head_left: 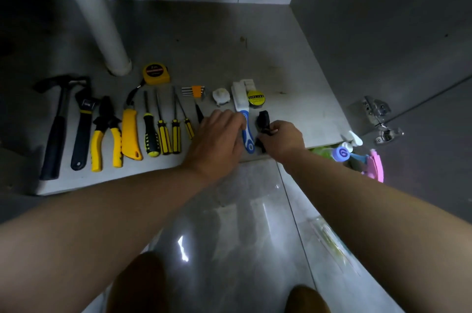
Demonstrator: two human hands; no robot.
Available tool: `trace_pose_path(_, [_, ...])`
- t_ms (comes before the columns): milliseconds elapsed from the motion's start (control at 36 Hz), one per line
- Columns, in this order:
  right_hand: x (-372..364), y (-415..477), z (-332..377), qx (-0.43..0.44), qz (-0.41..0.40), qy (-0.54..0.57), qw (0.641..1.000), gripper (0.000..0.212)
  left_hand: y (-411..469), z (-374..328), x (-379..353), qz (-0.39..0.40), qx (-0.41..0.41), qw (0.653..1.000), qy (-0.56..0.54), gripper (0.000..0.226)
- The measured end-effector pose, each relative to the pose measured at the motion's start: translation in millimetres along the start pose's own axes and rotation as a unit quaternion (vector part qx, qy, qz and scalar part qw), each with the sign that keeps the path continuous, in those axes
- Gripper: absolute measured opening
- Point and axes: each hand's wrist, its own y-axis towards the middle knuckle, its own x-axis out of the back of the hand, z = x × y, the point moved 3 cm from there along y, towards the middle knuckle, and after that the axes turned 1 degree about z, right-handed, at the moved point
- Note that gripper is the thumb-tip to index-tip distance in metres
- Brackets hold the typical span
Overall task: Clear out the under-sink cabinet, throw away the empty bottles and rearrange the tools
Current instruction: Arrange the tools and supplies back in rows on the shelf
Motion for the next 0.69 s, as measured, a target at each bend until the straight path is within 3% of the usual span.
trace_pose_path(167, [-2.3, 6.5, -1.7, 0.056, -0.023, -0.054, 0.997, 0.028, -3.7, 1.8, -3.2, 0.023, -0.003, 0.999, 0.024, 0.023])
trace_pose_path(278, [12.7, -0.9, -14.8, 0.126, 0.018, -0.080, 0.989, 0.047, -1.4, -7.3, -4.8, 0.032, -0.028, 0.999, 0.009, 0.022])
trace_pose_path(389, [53.0, -21.5, -32.0, 0.175, 0.030, -0.093, 0.980, 0.027, 3.4, -28.7, -7.6, 0.044, -0.079, 0.996, 0.001, 0.023])
trace_pose_path(472, [81.0, -46.1, -62.8, 0.120, 0.125, -0.010, 0.985, 0.009, 2.6, -50.8, -13.6, 0.069, -0.149, 0.986, 0.009, 0.027])
trace_pose_path(583, [100.0, -88.0, -132.7, -0.034, 0.249, 0.027, 0.968, 0.027, -6.9, -83.1, -28.9, 0.137, -0.215, 0.967, -0.002, 0.034])
trace_pose_path(694, [96.7, -121.0, -197.6, -0.166, 0.285, 0.028, 0.944, 0.042, -18.1, -101.4, -52.5, 0.248, -0.204, 0.946, -0.054, 0.029])
